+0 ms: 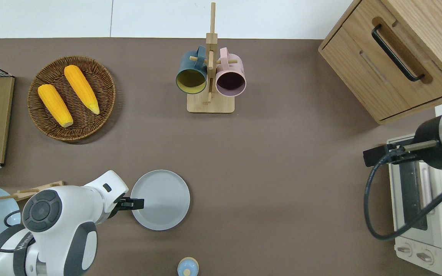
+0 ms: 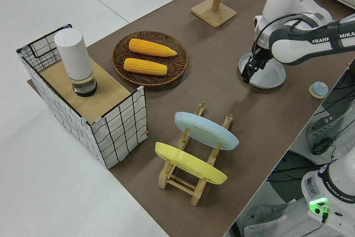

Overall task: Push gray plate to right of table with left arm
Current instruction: 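Push the gray plate with the left gripper away from the left arm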

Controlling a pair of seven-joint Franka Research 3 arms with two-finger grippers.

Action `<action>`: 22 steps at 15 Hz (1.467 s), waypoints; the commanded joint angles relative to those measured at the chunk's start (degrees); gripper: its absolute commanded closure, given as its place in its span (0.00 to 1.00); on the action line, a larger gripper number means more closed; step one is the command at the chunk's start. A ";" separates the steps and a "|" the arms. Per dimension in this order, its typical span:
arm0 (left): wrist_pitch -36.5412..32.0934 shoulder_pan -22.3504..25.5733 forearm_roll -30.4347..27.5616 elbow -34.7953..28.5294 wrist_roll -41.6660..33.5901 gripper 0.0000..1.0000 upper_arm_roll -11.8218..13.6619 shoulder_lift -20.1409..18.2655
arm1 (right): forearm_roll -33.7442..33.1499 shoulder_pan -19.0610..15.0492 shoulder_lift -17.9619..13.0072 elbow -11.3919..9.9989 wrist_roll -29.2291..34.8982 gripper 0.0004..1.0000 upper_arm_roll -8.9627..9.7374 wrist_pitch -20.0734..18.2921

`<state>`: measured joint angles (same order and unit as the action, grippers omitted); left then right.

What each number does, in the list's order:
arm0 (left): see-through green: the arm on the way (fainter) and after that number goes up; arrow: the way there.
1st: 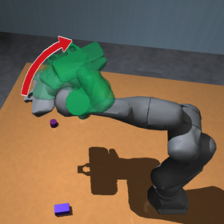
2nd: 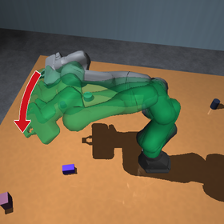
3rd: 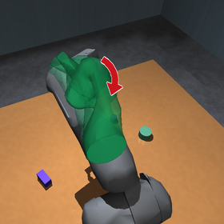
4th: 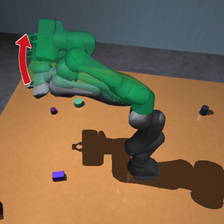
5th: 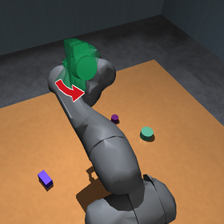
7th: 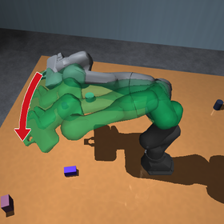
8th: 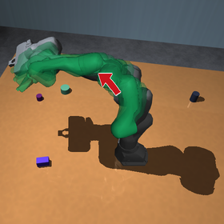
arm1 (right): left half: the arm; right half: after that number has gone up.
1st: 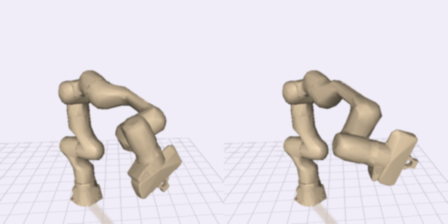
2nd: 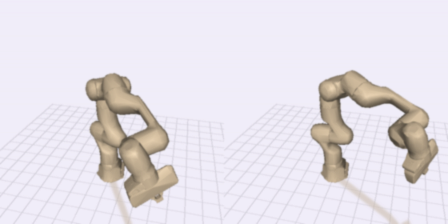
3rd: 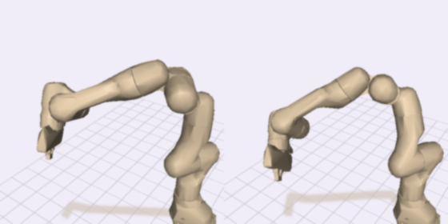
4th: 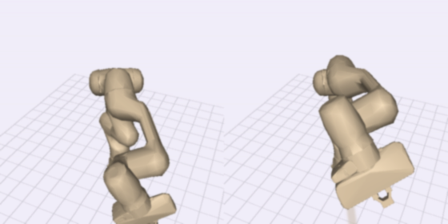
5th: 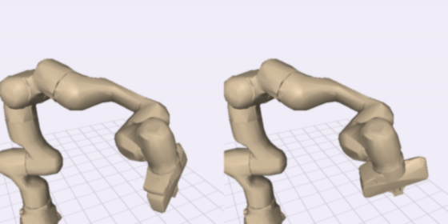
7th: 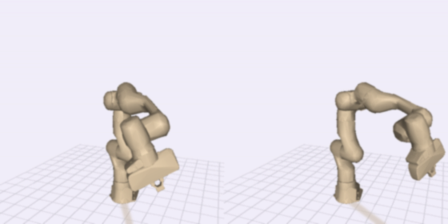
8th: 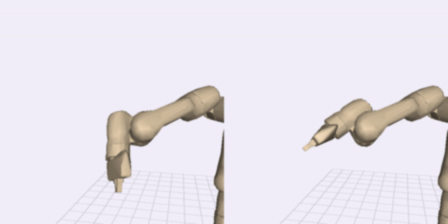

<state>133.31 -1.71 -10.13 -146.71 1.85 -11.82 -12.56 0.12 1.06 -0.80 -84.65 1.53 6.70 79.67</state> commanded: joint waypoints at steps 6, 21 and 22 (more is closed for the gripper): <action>9.07 -4.35 -0.68 -2.88 3.77 0.00 0.49 4.73 | 0.59 -1.15 -0.17 0.46 0.05 0.02 0.86 -0.83; 9.43 -4.88 -0.50 -2.88 4.30 1.00 0.49 5.71 | 0.59 -1.15 -0.17 0.46 0.05 0.02 0.86 -0.83; 9.34 -4.79 -0.50 -2.88 4.39 1.00 0.49 5.71 | 0.59 -1.15 -0.17 0.46 0.05 0.02 0.86 -0.83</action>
<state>141.86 -5.77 -10.16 -148.60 5.45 -11.76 -6.47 0.12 1.07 -0.80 -84.65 1.53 6.70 79.67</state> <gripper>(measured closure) 0.806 0.013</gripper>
